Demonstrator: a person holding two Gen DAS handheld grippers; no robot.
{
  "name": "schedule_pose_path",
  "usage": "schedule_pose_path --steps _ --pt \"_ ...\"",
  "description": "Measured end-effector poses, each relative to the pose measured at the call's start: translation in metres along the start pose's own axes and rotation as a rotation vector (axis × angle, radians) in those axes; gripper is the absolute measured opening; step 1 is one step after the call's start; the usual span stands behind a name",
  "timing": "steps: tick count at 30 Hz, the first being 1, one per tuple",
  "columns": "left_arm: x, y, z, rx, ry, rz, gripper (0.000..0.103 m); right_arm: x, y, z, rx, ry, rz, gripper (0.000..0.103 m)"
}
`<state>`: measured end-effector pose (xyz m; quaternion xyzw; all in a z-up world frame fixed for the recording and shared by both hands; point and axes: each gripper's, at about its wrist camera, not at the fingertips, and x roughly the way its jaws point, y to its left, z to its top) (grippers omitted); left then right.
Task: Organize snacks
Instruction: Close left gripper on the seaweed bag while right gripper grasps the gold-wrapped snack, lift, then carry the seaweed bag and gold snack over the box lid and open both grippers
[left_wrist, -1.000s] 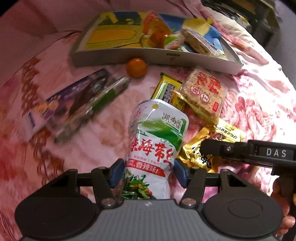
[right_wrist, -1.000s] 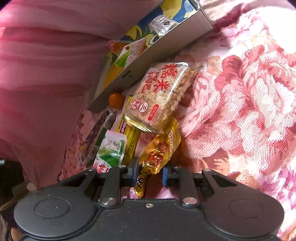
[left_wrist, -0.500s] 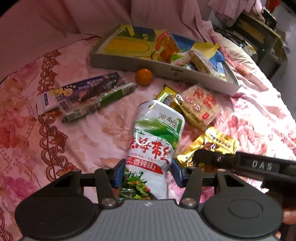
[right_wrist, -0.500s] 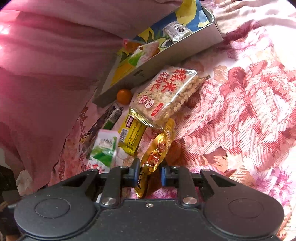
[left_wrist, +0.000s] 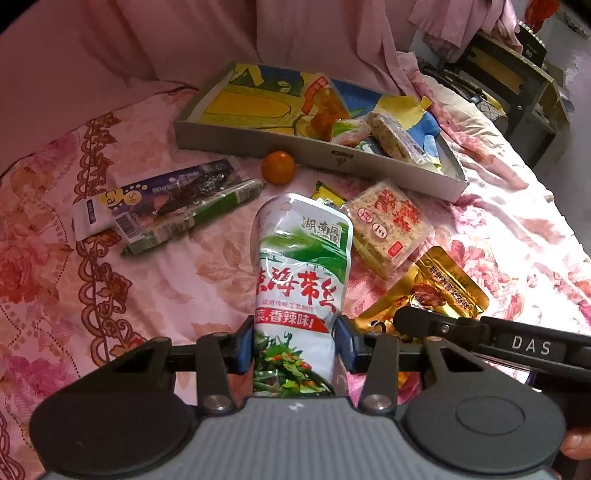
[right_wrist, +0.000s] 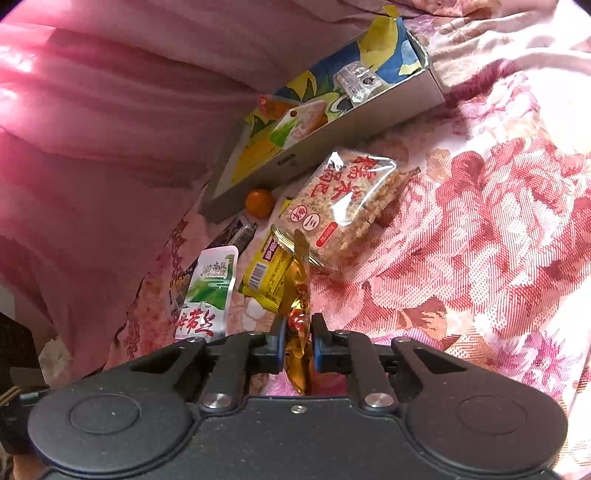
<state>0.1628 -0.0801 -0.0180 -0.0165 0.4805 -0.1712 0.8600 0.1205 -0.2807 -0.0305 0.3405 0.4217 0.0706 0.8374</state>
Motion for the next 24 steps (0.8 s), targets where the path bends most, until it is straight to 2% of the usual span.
schedule_pose_path --steps 12,24 --pt "-0.004 -0.007 0.023 -0.003 -0.061 -0.016 0.048 -0.012 0.005 0.006 -0.01 -0.07 0.022 0.015" --pt "0.006 -0.031 0.079 -0.029 -0.196 -0.017 0.048 -0.034 -0.002 0.043 -0.008 -0.208 0.045 0.015"
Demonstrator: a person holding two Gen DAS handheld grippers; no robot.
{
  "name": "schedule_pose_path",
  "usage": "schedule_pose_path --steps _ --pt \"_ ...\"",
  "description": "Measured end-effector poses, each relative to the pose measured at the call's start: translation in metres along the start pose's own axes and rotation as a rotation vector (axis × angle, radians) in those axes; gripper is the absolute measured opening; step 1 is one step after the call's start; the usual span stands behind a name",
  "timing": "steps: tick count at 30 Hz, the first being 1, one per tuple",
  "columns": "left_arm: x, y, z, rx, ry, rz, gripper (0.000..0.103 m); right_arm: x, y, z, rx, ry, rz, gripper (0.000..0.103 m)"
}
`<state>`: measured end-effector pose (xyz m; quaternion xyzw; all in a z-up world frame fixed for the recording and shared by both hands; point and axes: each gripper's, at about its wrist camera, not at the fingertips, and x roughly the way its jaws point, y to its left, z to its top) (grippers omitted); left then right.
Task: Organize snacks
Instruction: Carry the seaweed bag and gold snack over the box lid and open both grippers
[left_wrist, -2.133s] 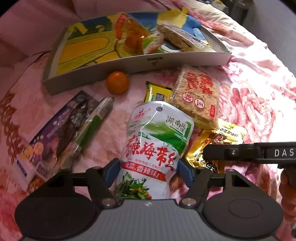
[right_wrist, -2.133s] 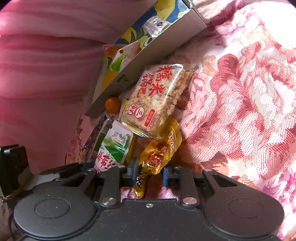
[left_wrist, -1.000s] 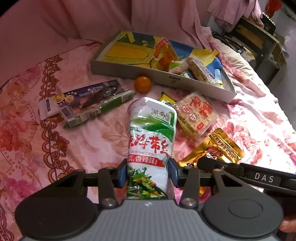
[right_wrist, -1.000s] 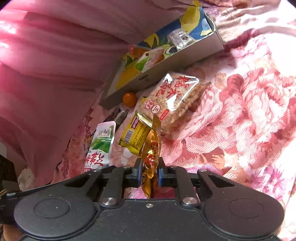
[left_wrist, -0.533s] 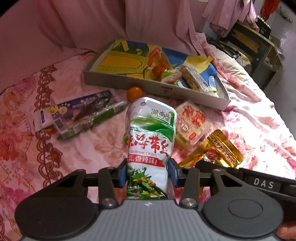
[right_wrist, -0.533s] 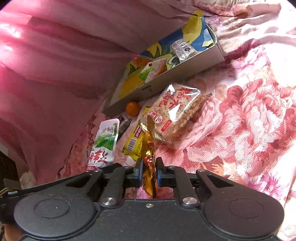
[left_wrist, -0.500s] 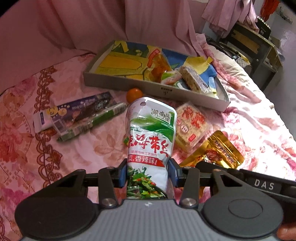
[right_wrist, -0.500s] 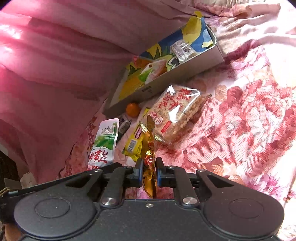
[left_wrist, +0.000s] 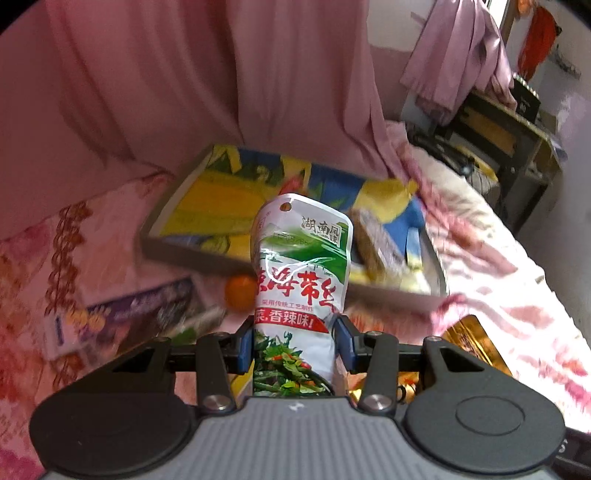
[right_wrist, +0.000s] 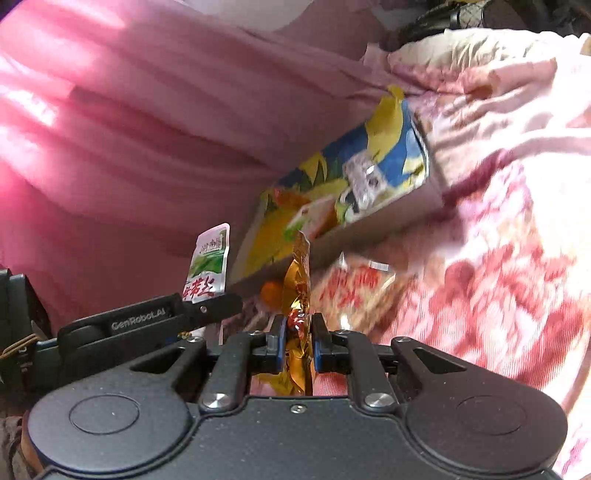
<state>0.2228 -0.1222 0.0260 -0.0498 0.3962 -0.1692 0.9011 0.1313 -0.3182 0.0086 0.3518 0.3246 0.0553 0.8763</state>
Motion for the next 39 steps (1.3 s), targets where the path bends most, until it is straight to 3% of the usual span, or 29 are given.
schedule_pose_path --steps 9,16,24,34,39 --pt "0.04 -0.022 0.042 -0.077 -0.091 -0.019 0.048 0.011 -0.007 0.059 -0.092 -0.179 -0.039 0.015" --pt "0.078 -0.043 0.066 -0.057 -0.113 -0.049 0.048 0.032 -0.034 0.102 -0.077 -0.234 -0.1 0.015" --pt "0.112 -0.064 0.081 0.011 -0.113 -0.078 0.048 0.062 -0.043 0.128 -0.152 -0.195 -0.112 0.015" --pt "0.145 -0.071 0.079 0.06 -0.085 -0.074 0.048 0.092 -0.04 0.129 -0.269 -0.135 -0.153 0.016" --pt "0.152 -0.069 0.074 0.058 -0.065 -0.064 0.048 0.095 -0.038 0.129 -0.303 -0.141 -0.188 0.022"
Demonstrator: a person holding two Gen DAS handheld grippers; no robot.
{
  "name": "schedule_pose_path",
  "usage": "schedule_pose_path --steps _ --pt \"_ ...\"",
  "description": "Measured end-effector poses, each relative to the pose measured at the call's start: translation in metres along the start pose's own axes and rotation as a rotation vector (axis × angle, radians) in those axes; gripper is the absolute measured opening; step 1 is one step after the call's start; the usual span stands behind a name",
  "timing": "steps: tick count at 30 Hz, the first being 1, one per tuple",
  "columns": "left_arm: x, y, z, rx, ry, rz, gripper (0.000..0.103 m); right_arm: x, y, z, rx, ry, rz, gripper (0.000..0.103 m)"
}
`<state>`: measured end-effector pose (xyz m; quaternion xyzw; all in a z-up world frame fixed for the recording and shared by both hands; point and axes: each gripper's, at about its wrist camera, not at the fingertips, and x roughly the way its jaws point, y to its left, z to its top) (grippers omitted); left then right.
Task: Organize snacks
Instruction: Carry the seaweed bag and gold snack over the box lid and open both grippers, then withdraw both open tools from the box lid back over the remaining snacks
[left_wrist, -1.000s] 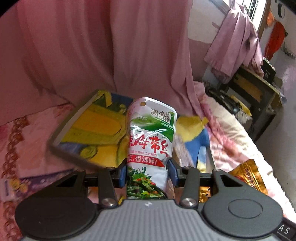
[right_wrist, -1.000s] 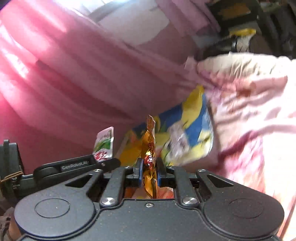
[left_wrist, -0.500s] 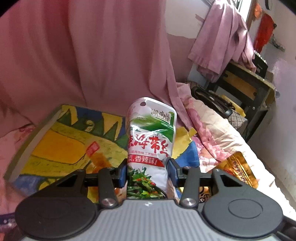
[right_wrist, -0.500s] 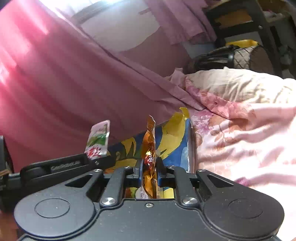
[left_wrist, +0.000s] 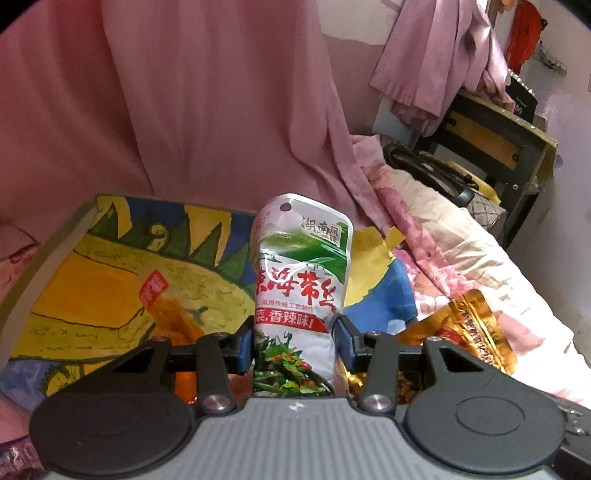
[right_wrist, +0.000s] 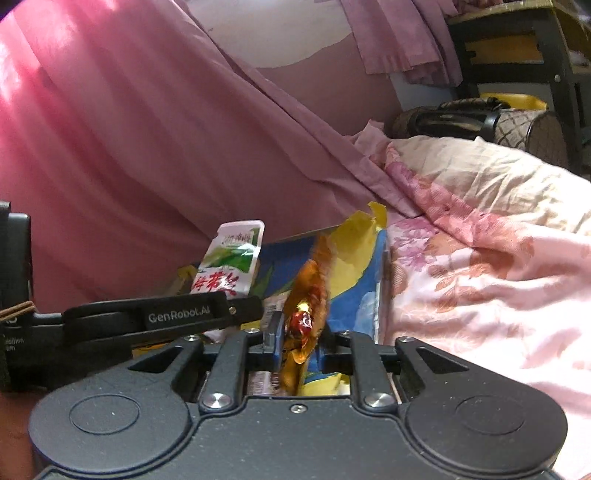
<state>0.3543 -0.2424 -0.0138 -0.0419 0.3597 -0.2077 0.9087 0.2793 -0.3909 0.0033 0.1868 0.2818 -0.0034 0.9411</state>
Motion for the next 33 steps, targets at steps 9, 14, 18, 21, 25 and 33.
schedule_pose_path --steps 9,14,18,21,25,33 --pt "0.007 -0.003 -0.005 0.019 0.025 0.014 0.052 0.0 0.004 -0.002 -0.079 -0.015 -0.069 0.037" --pt "0.006 0.001 -0.005 -0.008 0.019 0.015 0.058 -0.001 0.002 -0.002 -0.093 -0.031 -0.109 0.055" --pt "0.003 0.004 -0.002 -0.017 0.004 0.025 0.063 0.001 0.0 -0.002 -0.099 -0.031 -0.11 0.066" --pt "-0.002 0.006 -0.001 -0.025 -0.013 0.03 0.07 0.001 0.001 -0.004 -0.113 -0.037 -0.119 0.074" --pt "-0.011 0.01 0.001 -0.05 -0.043 0.039 0.082 -0.001 0.002 -0.004 -0.133 -0.063 -0.135 0.085" --pt "-0.047 0.014 0.002 -0.081 -0.112 0.084 0.098 -0.014 0.009 -0.005 -0.171 -0.131 -0.136 0.097"
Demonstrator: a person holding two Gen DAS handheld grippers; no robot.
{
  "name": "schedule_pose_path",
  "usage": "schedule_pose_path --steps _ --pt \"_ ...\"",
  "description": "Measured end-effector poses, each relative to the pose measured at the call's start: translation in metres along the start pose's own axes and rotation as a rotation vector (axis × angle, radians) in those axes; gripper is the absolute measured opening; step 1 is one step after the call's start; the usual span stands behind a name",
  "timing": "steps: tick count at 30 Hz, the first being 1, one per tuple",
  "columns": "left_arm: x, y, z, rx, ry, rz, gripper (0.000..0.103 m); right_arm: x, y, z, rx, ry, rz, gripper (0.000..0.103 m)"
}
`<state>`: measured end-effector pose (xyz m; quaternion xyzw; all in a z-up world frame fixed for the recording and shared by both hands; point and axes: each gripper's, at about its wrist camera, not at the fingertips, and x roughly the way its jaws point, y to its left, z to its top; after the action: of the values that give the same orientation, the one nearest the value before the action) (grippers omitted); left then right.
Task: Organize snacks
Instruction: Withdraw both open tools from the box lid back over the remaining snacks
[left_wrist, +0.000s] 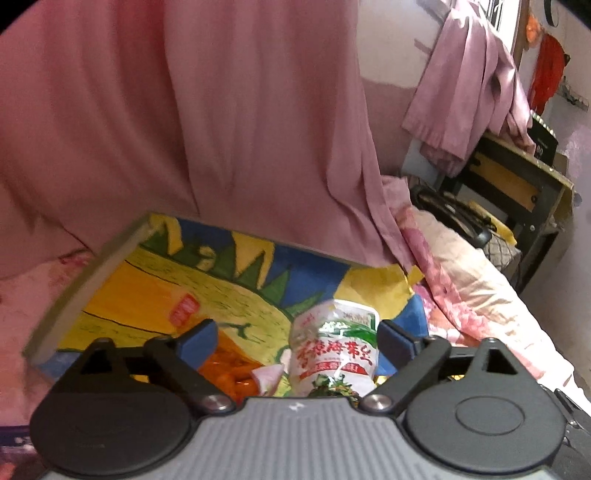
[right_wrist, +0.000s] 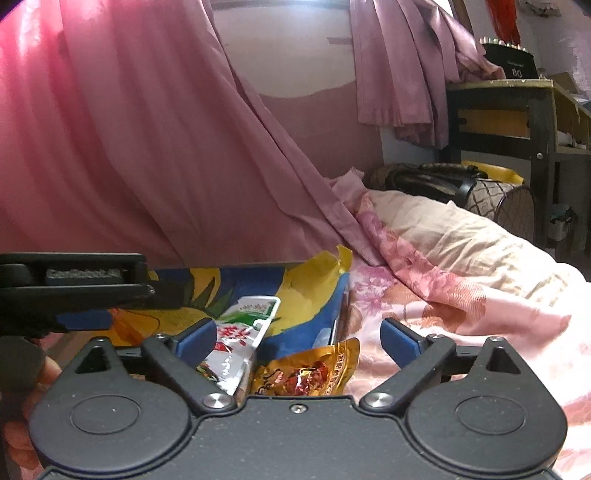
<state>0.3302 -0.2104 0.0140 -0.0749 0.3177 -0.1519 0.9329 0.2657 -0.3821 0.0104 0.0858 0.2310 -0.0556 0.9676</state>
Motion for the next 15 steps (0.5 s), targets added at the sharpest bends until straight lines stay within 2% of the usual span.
schedule_pose_path --steps 7,15 --pt "-0.044 0.01 -0.002 -0.027 -0.049 0.041 0.102 -0.034 0.007 0.004 0.013 -0.092 -0.006 0.102" --pt "-0.095 0.019 -0.013 0.004 -0.044 0.081 0.102 -0.085 0.006 0.004 0.055 -0.153 -0.001 0.102"
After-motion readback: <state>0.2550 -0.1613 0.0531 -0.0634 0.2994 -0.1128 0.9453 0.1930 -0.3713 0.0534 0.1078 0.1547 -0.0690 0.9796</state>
